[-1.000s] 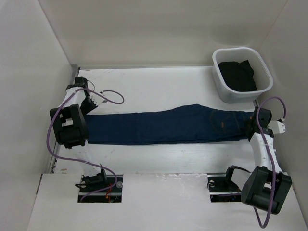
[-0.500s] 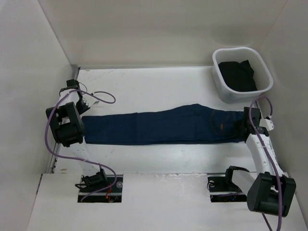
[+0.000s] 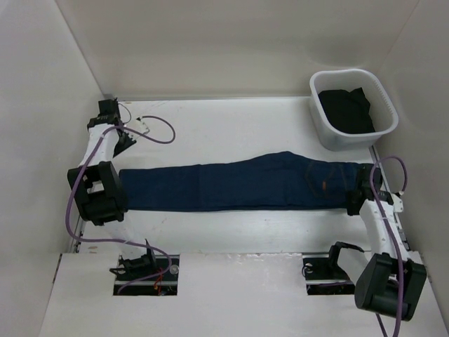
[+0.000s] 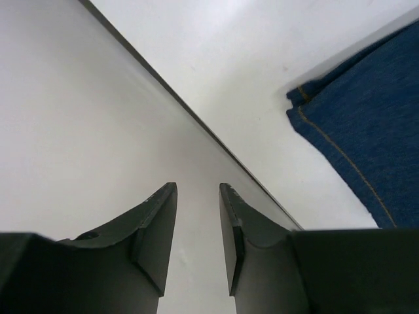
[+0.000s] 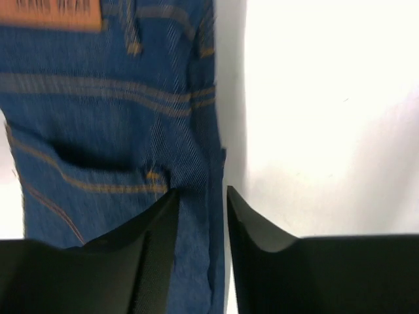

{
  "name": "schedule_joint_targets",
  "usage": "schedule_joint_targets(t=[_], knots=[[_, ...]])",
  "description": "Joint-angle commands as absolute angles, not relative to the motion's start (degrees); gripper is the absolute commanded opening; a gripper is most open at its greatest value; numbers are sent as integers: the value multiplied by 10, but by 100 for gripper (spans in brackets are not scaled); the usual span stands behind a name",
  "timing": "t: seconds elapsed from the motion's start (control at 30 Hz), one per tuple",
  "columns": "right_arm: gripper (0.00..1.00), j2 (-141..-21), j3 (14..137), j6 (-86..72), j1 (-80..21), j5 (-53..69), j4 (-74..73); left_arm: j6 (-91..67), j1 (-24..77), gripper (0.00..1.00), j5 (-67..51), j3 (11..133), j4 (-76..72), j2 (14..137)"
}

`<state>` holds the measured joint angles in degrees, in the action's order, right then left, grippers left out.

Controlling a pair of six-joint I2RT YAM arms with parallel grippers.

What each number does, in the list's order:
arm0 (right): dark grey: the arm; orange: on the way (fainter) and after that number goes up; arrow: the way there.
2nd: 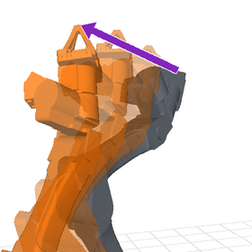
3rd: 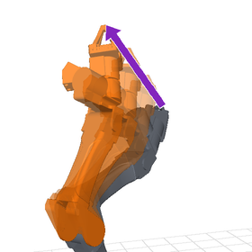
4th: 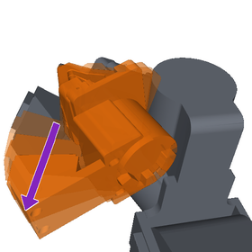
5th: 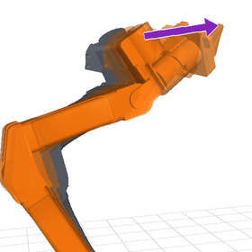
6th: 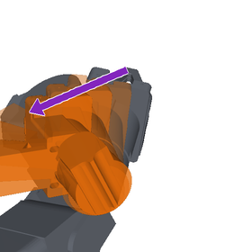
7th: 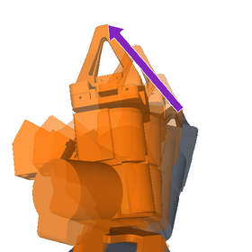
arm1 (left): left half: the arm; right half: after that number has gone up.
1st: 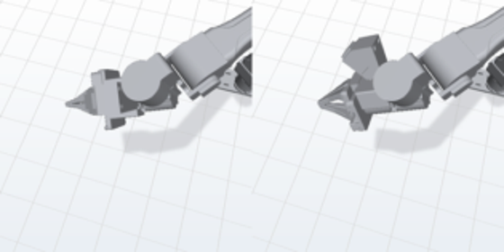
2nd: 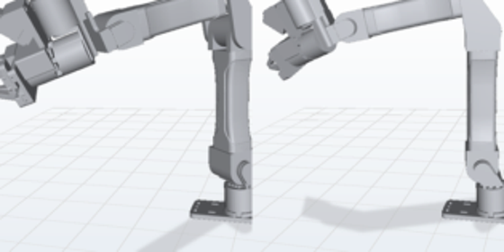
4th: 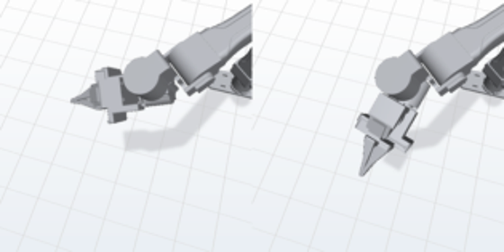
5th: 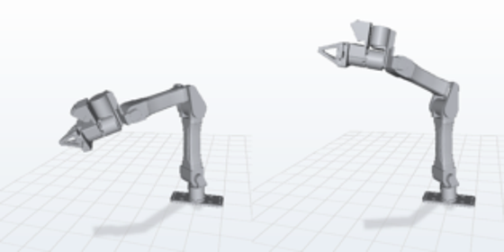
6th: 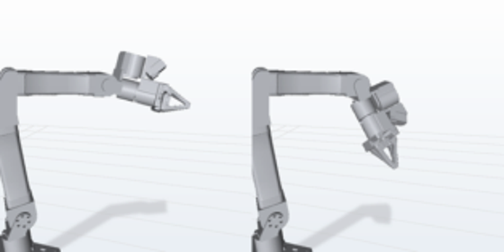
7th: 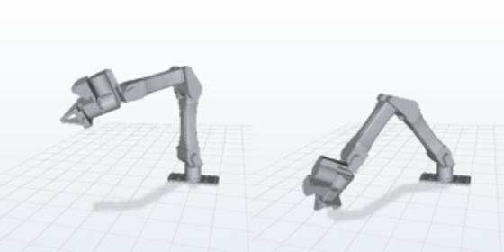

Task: Fold and stack the trousers
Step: Fold the trousers

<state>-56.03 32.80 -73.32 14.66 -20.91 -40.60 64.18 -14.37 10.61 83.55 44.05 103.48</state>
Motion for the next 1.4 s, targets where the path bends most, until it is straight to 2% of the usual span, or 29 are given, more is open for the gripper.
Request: schedule_joint_targets(t=[0.0, 0.23, 0.37, 0.53, 0.67, 0.83, 0.87, 1.03, 1.2, 1.27, 1.37], knots=[[42, -562, 335, -742, 171, -241, -424, 644, -101, 32, 69, 846, 470, 991], [43, -605, 346, -708, 228, -244, -389, 632, 7, 34, 25, 785, 493, 994], [53, -585, 349, -669, 243, -229, -352, 624, 37, 33, 38, 750, 487, 1010], [55, -520, 371, -628, 222, -237, -389, 606, 40, 33, 40, 737, 484, 1016], [68, -498, 362, -628, 222, -228, -404, 597, 42, 33, 43, 732, 482, 1016], [80, -540, 371, -633, 221, -226, -401, 591, 37, 33, 43, 729, 476, 1020], [94, -560, 371, -640, 223, -222, -399, 590, 37, 33, 43, 729, 475, 1021], [100, -677, 388, -657, 261, -203, -368, 587, 29, 33, 43, 734, 473, 1025], [99, -775, 446, -635, 256, -194, -365, 587, 8, 33, 43, 747, 474, 1030], [81, -795, 455, -640, 249, -191, -357, 587, -1, 33, 43, 751, 474, 1038], [65, -812, 457, -654, 247, -184, -348, 587, -10, 33, 43, 756, 473, 1047]])
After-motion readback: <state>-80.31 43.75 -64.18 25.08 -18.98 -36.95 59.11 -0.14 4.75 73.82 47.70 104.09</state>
